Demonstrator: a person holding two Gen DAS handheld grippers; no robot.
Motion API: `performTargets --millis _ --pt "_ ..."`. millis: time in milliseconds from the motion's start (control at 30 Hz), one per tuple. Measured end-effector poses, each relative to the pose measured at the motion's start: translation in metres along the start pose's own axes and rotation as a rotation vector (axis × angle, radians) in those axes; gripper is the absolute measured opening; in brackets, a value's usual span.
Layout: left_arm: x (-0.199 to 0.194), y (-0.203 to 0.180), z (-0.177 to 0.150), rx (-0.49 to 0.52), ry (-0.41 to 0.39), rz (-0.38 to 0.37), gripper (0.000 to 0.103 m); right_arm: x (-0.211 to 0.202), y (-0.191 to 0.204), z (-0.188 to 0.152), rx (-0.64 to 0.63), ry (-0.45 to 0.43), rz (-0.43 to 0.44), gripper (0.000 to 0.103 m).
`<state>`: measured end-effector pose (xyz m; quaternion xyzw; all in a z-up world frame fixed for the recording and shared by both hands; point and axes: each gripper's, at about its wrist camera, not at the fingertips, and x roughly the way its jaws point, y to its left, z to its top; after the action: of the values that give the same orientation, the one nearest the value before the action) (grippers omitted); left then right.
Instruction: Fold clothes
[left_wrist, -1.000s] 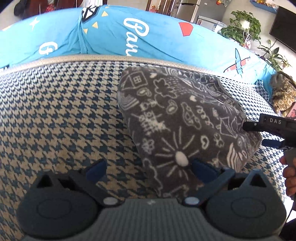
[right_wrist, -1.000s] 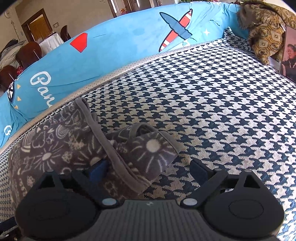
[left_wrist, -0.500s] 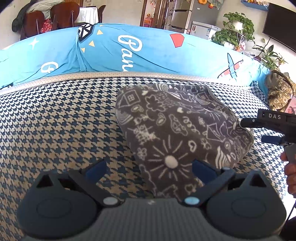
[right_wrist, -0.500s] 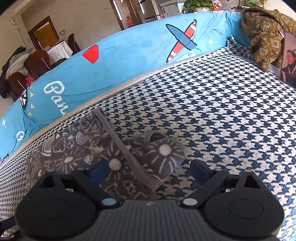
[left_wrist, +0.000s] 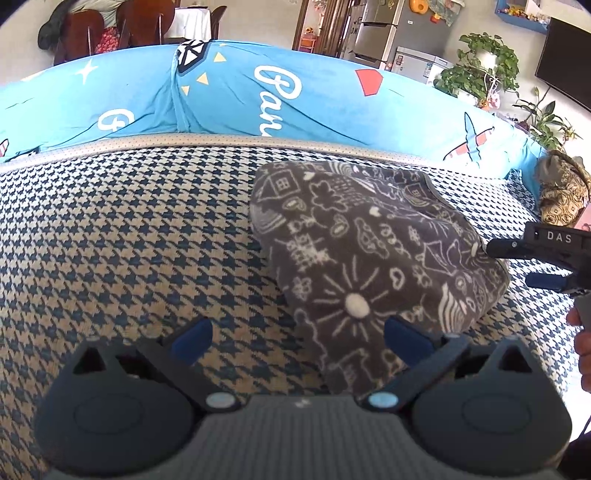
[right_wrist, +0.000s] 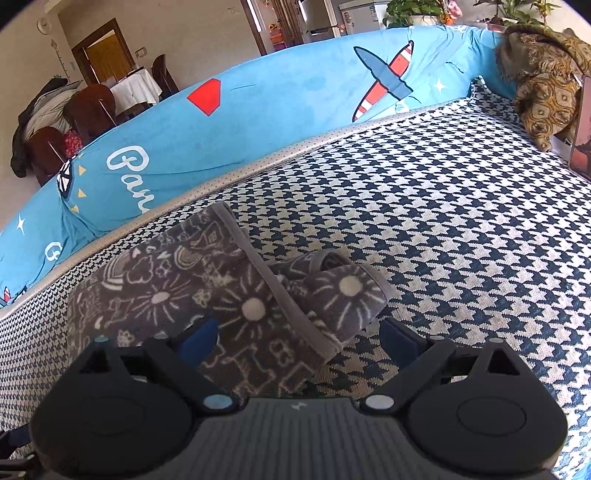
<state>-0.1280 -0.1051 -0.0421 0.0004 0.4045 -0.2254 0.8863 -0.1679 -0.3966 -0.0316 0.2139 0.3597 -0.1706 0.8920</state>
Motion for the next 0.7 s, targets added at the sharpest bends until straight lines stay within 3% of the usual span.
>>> performTargets --millis 500,700 --pt "-0.018 0.022 -0.03 -0.041 0.016 0.046 0.103 -0.019 0.008 -0.018 -0.059 -0.001 0.028 0.096" --pt "-0.026 0.023 -0.04 -0.041 0.027 0.067 0.103 -0.032 0.009 -0.026 -0.081 -0.028 0.039 0.103"
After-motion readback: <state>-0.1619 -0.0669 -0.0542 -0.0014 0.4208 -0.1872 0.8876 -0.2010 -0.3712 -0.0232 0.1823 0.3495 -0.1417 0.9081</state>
